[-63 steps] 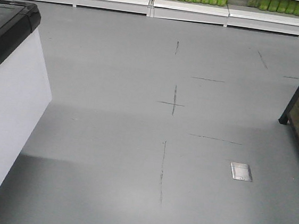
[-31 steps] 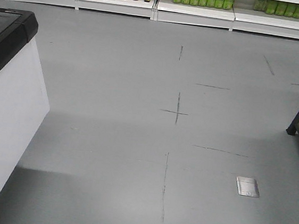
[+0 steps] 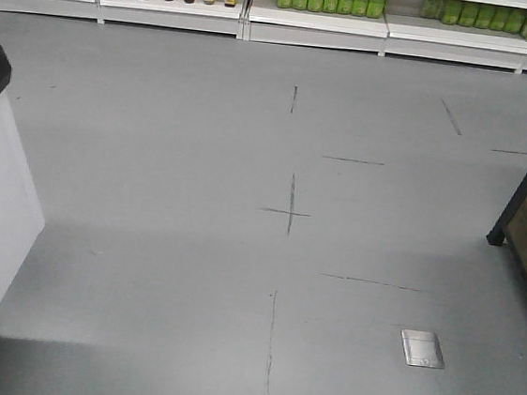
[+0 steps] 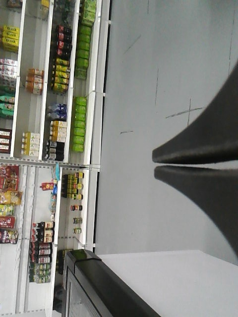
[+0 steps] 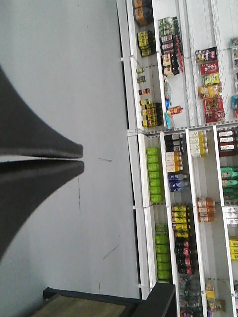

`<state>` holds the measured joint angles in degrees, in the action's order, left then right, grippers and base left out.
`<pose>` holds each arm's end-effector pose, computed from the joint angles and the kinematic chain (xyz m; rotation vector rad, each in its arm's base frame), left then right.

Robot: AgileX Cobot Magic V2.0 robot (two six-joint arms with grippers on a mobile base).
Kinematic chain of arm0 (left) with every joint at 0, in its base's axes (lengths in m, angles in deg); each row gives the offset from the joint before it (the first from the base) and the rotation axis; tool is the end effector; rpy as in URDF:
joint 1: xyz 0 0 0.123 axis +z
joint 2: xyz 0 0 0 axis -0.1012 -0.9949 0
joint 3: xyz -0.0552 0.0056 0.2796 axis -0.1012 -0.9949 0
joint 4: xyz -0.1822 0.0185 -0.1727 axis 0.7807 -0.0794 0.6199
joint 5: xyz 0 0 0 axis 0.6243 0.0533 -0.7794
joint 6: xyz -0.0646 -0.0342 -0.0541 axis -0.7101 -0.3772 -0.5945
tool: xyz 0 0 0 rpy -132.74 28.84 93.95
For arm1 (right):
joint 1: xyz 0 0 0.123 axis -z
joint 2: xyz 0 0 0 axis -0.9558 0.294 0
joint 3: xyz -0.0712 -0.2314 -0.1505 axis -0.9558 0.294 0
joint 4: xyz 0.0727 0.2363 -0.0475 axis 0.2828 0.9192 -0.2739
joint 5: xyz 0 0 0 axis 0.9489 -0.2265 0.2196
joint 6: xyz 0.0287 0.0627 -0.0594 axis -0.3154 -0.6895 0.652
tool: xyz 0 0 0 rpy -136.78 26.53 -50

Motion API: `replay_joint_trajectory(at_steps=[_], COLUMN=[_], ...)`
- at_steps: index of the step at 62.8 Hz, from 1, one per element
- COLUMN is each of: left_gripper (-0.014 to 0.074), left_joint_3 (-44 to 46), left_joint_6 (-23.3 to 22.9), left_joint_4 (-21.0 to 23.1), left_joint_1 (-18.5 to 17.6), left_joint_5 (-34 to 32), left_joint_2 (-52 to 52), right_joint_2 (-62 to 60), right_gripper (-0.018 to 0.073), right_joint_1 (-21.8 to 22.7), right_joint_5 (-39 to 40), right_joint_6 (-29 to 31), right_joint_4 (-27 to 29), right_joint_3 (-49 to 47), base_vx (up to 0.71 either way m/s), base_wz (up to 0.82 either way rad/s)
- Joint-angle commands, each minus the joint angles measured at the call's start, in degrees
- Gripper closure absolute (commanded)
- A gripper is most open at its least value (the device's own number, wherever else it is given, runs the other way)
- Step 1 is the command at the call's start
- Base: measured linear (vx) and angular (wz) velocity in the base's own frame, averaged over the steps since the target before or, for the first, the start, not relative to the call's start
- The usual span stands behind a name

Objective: Pick three apples into basket with both arms
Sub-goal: 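Drive the base forward along the aisle toward the fruit tables, then turn the base and approach the table holding the light-blue basket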

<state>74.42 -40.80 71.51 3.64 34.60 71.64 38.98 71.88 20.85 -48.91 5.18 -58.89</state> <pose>0.0563 0.0004 0.1941 -0.0823 1.6274 -0.0930 0.0568 0.0000 0.1966 0.0480 1.5829 0.0572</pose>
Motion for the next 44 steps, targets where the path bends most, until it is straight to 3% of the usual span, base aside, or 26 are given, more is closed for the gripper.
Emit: replay_joint_trajectory(at_steps=[1, 44], left_gripper=[0.0603, 0.0603], left_joint_3=[-0.49, -0.49], left_joint_6=[0.04, 0.04], left_joint_4=[0.06, 0.06], left_joint_1=[0.05, 0.05], left_joint_5=[-3.81, -3.81], left_joint_2=[0.89, 0.89], right_joint_2=[-0.74, -0.74], right_gripper=[0.0568, 0.0568], right_joint_1=[0.37, 0.37], right_joint_5=[4.02, 4.02], right_joint_6=[0.03, 0.03], right_joint_4=[-0.67, -0.67], right_joint_3=[0.71, 0.71], base_vx=[0.24, 0.23], base_wz=[-0.16, -0.27])
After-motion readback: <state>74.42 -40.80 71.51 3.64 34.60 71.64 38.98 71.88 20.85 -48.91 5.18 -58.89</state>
